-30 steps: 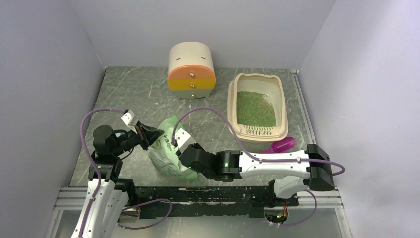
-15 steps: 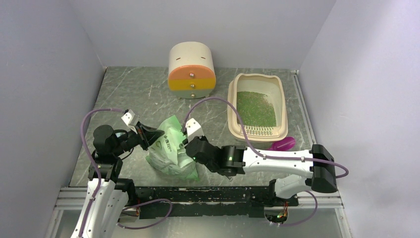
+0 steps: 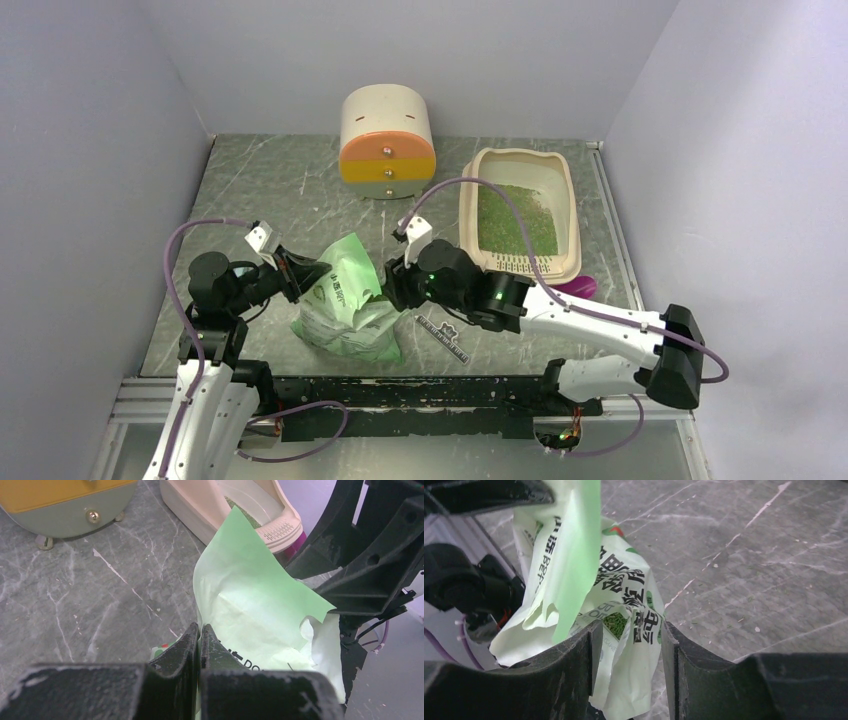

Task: Fill the litter box with clean litter
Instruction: Open the cat litter bag at the center of the board.

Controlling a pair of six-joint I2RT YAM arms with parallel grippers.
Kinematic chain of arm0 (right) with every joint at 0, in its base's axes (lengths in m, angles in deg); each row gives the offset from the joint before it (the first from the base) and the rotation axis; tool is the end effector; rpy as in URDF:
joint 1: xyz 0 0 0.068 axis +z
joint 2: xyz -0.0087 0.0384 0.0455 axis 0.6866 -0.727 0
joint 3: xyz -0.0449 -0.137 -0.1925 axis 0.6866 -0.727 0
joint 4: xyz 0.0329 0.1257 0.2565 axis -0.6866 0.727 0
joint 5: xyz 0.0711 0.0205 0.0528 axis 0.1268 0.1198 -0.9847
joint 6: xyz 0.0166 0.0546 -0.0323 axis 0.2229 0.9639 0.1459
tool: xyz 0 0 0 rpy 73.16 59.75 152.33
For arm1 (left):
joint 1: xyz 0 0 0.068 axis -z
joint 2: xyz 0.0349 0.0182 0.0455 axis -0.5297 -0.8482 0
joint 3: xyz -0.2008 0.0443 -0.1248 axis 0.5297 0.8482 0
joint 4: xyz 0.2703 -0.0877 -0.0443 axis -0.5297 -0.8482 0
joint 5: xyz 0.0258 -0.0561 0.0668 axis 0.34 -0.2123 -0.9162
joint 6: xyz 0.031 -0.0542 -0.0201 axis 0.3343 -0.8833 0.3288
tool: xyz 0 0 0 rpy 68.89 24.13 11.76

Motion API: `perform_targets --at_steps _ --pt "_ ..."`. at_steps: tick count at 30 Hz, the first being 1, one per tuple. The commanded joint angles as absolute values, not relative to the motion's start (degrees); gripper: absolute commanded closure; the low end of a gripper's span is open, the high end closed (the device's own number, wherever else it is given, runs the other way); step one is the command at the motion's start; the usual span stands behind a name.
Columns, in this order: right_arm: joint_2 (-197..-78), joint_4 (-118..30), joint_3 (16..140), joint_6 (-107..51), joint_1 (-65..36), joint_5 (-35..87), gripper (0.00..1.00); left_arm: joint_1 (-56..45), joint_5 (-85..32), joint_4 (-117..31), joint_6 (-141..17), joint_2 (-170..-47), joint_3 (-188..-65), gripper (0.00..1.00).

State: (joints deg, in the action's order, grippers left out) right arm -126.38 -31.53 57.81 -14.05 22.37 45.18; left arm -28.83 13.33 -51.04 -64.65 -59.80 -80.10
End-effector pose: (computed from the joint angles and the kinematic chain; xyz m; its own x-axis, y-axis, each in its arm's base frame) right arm 0.1454 0.2966 0.2644 -0.4625 -0.1859 -0.8669 -0.6976 0.6798 0.2263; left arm 0.1938 -0.0492 0.2589 -0.3120 -0.1482 -0.9385 0.7208 0.6066 -0.3354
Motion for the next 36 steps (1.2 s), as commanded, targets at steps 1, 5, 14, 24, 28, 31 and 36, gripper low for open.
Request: perform_targets --at_steps 1,5,14,24,28,31,36 --pt "-128.3 -29.9 58.5 -20.9 22.4 39.7 0.49 -28.3 16.8 -45.6 -65.8 -58.7 -81.3 0.95" --pt "-131.1 -28.1 60.3 -23.2 22.3 41.6 0.48 -28.3 16.8 -45.6 -65.8 -58.7 -81.3 0.95" --pt "-137.0 -28.4 63.7 -21.9 20.6 39.9 0.50 -28.3 16.9 -45.6 -65.7 -58.6 -81.3 0.95" --pt "-134.7 -28.4 69.7 -23.9 20.6 56.3 1.00 -28.3 19.4 -27.4 -75.3 -61.7 -80.0 0.95" --pt "-136.6 -28.5 74.2 -27.4 20.5 57.5 1.00 -28.2 21.5 -19.1 -77.7 -66.8 -82.5 0.95" --pt "-137.3 -30.0 75.4 -28.8 20.5 58.1 1.00 -27.9 21.8 -10.0 -82.3 -69.9 -82.2 0.95" --pt "-136.4 -31.5 77.3 -30.4 16.6 52.8 1.00 -26.0 19.5 -8.4 -81.4 -71.3 -82.9 0.95"
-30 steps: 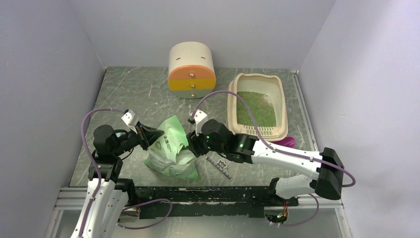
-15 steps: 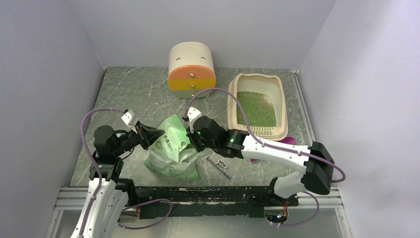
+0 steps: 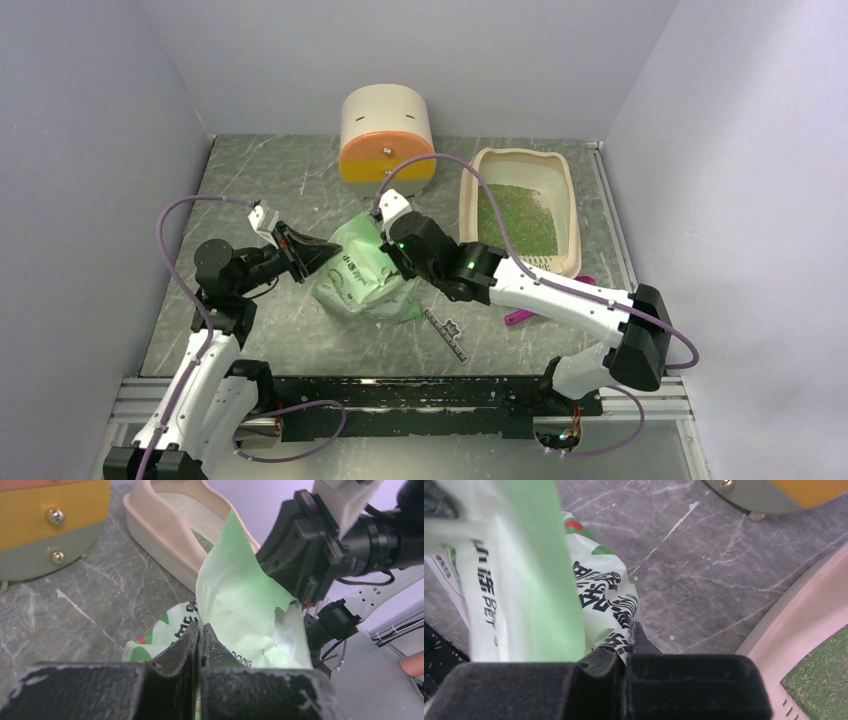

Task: Fill the litter box with clean litter
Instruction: Open the cat litter bag at the center of the board.

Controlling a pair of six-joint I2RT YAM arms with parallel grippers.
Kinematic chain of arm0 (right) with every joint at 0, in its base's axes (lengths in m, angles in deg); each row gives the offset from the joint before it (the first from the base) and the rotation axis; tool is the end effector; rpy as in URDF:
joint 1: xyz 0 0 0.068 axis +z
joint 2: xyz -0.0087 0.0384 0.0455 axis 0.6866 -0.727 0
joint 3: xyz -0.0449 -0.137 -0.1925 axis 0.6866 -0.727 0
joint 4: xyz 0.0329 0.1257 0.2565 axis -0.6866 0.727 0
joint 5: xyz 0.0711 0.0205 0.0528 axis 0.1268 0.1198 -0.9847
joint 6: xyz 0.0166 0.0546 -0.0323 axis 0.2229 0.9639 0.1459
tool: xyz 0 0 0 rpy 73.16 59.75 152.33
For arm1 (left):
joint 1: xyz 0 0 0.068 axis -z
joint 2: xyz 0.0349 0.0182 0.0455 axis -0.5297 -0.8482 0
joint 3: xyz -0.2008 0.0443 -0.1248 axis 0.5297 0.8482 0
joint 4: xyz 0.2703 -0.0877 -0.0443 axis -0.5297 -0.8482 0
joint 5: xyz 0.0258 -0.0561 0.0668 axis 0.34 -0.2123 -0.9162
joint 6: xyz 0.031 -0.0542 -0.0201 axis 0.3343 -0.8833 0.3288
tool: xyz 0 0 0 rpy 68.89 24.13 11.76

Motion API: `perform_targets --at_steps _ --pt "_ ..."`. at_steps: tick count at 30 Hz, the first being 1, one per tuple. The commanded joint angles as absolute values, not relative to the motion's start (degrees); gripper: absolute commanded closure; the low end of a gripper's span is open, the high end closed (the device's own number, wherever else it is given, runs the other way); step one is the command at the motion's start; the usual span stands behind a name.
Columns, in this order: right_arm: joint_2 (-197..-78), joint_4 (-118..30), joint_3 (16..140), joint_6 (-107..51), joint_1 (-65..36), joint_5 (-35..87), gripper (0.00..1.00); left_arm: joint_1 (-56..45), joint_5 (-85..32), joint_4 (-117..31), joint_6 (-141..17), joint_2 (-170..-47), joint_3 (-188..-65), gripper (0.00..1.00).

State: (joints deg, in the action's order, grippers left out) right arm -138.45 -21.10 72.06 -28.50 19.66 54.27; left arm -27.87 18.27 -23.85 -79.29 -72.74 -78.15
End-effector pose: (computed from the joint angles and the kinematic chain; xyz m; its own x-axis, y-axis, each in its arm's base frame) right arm 0.1826 0.3179 0.2729 -0.3359 -0.4372 -0.8343 -0.6661 0.7365 -0.1177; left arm 0.2230 -0.0575 0.2530 -0.3273 -0.2678 -0.9062 0.7768 0.4697 -0.4194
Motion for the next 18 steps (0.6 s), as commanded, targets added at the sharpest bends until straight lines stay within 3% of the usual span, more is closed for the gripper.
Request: perform_targets --at_steps 1,2,4,6,9,11,18 --pt "-136.1 -31.2 77.1 -30.0 16.0 51.8 1.00 -25.9 19.4 -11.5 -79.3 -71.2 -83.6 0.95" --pt "-135.7 -31.2 76.2 -29.6 15.5 51.1 1.00 -25.9 19.9 -14.9 -77.2 -71.0 -84.3 0.95" --pt "-134.3 -32.3 73.3 -29.5 14.3 47.4 1.00 -25.9 20.4 -26.9 -69.9 -70.6 -86.9 0.75" --pt "-133.3 -32.7 71.4 -27.9 12.4 43.3 1.00 -25.9 21.3 -38.7 -62.1 -70.6 -89.8 0.47" --pt "-132.7 -34.2 69.6 -26.9 11.7 39.7 1.00 -25.9 22.4 -47.9 -54.7 -72.8 -94.6 0.28" --pt "-133.3 -34.2 69.6 -26.1 11.0 38.7 1.00 -25.9 25.3 -52.4 -49.1 -76.4 -98.3 0.23" --pt "-135.2 -34.1 70.9 -26.2 10.1 35.6 1.00 -25.9 27.2 -83.0 -19.3 -94.0 -118.2 0.22"
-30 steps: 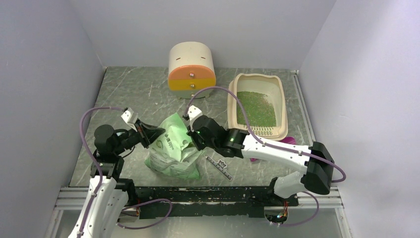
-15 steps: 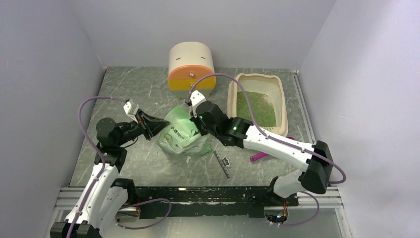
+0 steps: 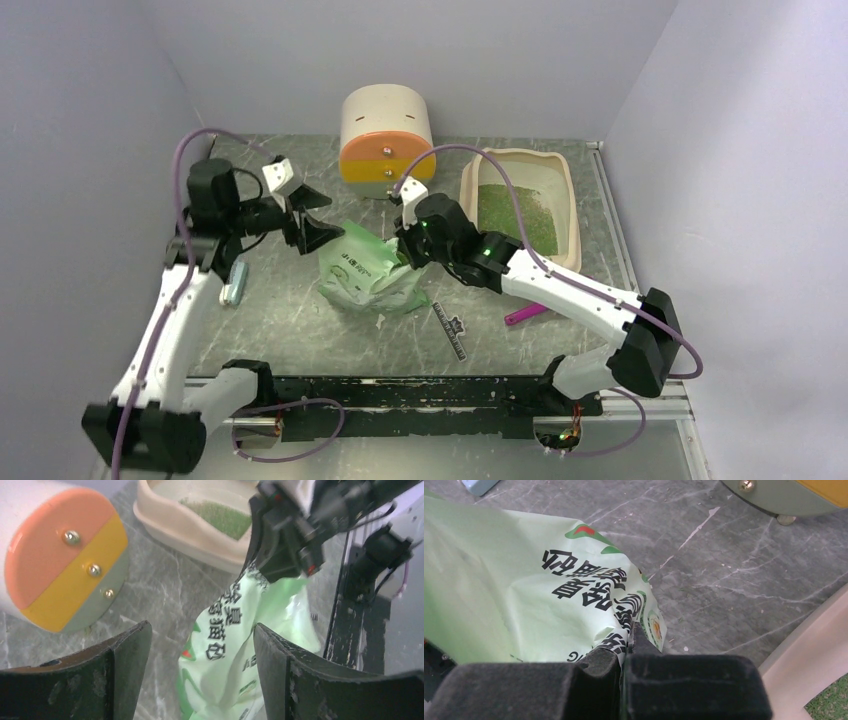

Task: Fill the litter box with clean litter
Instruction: Open the cat litter bag at the center of the board.

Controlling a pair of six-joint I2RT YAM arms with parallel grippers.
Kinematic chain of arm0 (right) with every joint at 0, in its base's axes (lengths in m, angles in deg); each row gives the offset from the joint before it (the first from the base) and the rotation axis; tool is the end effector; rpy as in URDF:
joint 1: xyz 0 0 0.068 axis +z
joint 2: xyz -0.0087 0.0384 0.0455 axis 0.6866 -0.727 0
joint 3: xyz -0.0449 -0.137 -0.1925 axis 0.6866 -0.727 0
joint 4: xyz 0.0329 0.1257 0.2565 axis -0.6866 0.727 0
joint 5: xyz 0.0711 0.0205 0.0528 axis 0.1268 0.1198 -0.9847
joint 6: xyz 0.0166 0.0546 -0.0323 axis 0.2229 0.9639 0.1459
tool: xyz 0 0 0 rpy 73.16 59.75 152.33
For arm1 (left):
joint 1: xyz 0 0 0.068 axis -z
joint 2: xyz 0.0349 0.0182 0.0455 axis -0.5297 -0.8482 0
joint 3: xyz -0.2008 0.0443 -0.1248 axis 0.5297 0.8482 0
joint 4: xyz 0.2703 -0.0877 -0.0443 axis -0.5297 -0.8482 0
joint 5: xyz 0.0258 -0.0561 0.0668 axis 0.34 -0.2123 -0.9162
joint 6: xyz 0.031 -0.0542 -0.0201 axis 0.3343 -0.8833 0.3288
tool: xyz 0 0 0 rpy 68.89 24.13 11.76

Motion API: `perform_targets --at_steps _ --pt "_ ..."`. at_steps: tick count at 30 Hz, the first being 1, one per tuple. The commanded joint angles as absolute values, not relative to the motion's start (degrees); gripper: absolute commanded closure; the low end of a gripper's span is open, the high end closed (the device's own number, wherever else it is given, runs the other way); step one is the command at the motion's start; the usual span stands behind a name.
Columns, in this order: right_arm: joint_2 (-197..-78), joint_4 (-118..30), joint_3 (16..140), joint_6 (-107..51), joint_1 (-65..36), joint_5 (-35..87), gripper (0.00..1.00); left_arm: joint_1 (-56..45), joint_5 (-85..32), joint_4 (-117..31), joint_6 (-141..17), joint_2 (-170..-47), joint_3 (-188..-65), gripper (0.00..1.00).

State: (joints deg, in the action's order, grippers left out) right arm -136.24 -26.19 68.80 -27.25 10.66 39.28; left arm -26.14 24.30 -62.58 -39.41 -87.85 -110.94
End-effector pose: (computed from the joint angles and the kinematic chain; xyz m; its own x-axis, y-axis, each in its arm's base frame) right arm 0.2187 0.2920 0.2719 -0.3994 -0.3304 -0.8552 -0.7057 0.7062 0.0568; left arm 0.2498 -0.0701 0.3424 -0.1019 0.1077 -0.9890 0.9097 0.4123 -0.0488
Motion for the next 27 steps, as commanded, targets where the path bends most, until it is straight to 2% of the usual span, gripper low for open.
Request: perform_targets --at_steps 1,7,9,11,13,15,17,18,22,27 --pt "-135.5 -33.7 71.4 -26.2 9.9 35.6 1.00 -25.9 27.9 -85.4 -16.0 -95.4 -119.7 0.21" --pt "-136.0 -33.6 72.0 -26.0 9.1 34.2 1.00 -25.7 36.0 -92.1 -2.9 -99.2 -123.4 0.22" --pt "-136.4 -33.0 72.4 -25.8 8.9 33.7 1.00 -25.3 37.8 -92.5 -0.5 -99.7 -124.2 0.17" --pt "-136.5 -33.5 72.3 -25.6 8.7 33.5 1.00 -21.6 32.0 -86.1 -8.6 -99.7 -123.3 0.19" --pt "-136.5 -33.7 72.3 -25.3 8.5 33.5 1.00 -16.6 24.0 -86.5 -7.1 -100.8 -123.6 0.21" --pt "-136.6 -33.5 72.6 -25.2 8.3 33.5 1.00 -13.4 21.5 -88.6 -6.0 -103.0 -125.3 0.25" --pt "-136.7 -33.2 72.8 -25.1 8.1 33.5 1.00 -11.6 19.8 -88.7 -7.5 -104.7 -126.1 0.32" --pt "-136.6 -33.2 72.7 -25.0 7.9 32.4 1.00 -10.7 18.2 -89.0 -7.6 -105.2 -126.3 0.42" --pt "-136.2 -33.0 72.3 -24.5 7.4 31.5 1.00 -10.0 12.9 -88.7 -8.4 -103.7 -126.4 0.93" --pt "-135.2 -31.8 71.6 -23.0 6.4 31.8 1.00 -10.1 6.2 -71.9 -20.4 -91.8 -117.6 0.95"
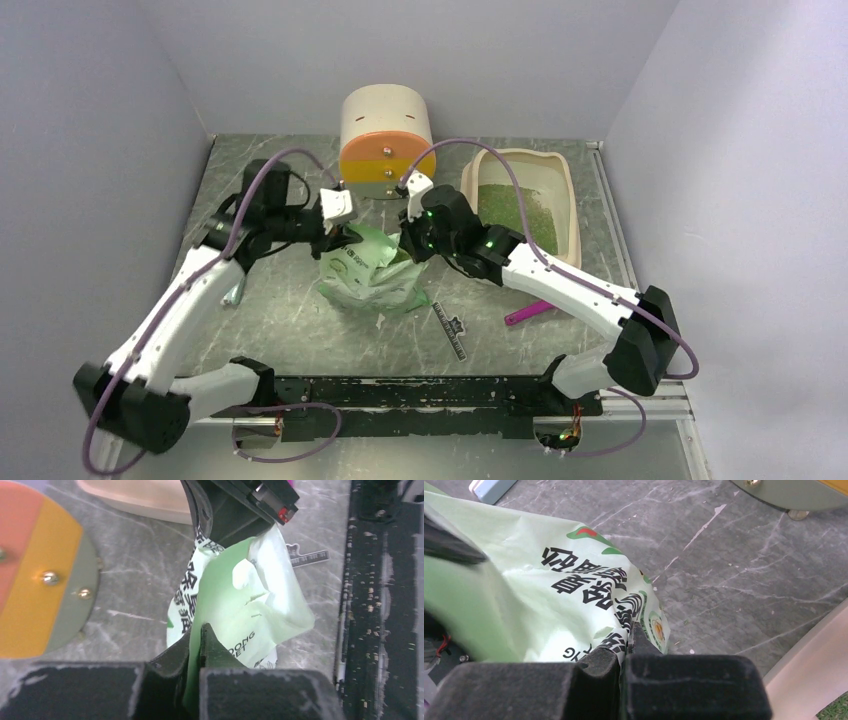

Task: Fill the litter box with clean litter
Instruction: Open the cat litter bag at the center of the board.

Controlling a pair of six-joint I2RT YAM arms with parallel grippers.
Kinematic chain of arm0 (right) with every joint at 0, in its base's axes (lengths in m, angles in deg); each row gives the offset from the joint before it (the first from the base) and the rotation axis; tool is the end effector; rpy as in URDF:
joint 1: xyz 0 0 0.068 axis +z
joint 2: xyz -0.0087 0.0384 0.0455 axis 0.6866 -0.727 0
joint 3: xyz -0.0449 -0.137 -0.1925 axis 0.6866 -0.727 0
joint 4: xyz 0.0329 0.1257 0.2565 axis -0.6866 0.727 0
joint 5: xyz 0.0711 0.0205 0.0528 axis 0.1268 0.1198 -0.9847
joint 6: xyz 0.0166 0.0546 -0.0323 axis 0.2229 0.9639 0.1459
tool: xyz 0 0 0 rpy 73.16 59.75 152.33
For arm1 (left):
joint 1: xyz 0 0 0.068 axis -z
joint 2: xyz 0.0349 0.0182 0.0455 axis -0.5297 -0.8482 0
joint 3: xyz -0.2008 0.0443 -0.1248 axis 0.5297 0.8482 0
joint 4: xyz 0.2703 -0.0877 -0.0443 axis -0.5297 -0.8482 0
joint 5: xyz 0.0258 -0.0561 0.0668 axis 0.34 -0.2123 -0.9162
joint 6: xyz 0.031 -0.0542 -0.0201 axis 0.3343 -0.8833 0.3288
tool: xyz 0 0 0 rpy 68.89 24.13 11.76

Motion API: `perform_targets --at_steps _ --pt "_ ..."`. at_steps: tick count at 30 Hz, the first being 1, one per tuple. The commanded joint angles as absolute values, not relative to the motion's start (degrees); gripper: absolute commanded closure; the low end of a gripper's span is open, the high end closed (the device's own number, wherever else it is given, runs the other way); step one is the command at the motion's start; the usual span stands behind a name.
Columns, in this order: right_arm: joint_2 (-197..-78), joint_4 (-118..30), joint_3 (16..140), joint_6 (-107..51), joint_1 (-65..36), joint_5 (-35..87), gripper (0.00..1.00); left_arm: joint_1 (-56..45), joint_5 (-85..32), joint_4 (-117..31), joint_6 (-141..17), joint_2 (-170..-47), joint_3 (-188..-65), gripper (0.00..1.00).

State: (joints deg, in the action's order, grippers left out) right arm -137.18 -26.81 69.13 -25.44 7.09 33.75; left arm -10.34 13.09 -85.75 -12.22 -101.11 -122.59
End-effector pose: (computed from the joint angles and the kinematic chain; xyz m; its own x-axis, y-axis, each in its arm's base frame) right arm 0.2351 0.2840 0.2695 -0.4489 -0.2906 -0.8450 -0.7028 0.6988 0.1330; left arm 0.2555 -0.1426 0.3168 -0.0011 0.4445 -0.8958 0.9802 0.1778 0.0870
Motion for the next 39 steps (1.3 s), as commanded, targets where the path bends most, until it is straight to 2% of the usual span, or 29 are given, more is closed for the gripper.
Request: perform_targets --at_steps 1,4,9,11,16,21,24,34,39 --pt "-134.9 -31.4 71.5 -22.7 6.2 31.4 1.00 -10.1 5.3 -67.8 -23.3 -89.0 -115.0 0.95" --pt "-133.8 -29.1 71.7 -21.3 5.5 30.2 0.90 -10.1 2.6 -58.3 -31.3 -82.8 -108.3 0.95" --pt "-130.5 -23.7 73.9 -20.4 4.9 30.7 0.56 -10.1 -2.1 -53.7 -38.4 -77.5 -102.9 0.95" --pt "-129.9 -20.5 76.0 -20.6 4.9 31.2 0.51 -10.1 -4.3 -52.4 -40.3 -76.0 -101.5 0.95" --pt "-127.3 -14.6 79.4 -20.7 4.9 29.3 0.50 -10.1 -10.2 -47.5 -44.6 -73.5 -99.6 0.95" --pt "-122.0 -21.5 74.2 -26.3 5.0 15.2 0.50 -10.1 -6.7 -49.3 -43.3 -75.2 -101.4 0.95" --pt "-122.9 -22.1 72.7 -30.4 5.0 10.4 0.48 -10.1 -6.4 -49.5 -43.5 -75.0 -101.3 0.95" --pt "-130.6 -21.1 73.4 -46.0 6.6 12.6 0.44 -10.1 -6.3 -50.2 -43.4 -74.9 -102.3 0.95" --pt "-134.3 -15.0 74.8 -54.5 9.3 15.6 0.43 -10.1 -7.1 -51.1 -43.0 -75.1 -102.9 0.95"
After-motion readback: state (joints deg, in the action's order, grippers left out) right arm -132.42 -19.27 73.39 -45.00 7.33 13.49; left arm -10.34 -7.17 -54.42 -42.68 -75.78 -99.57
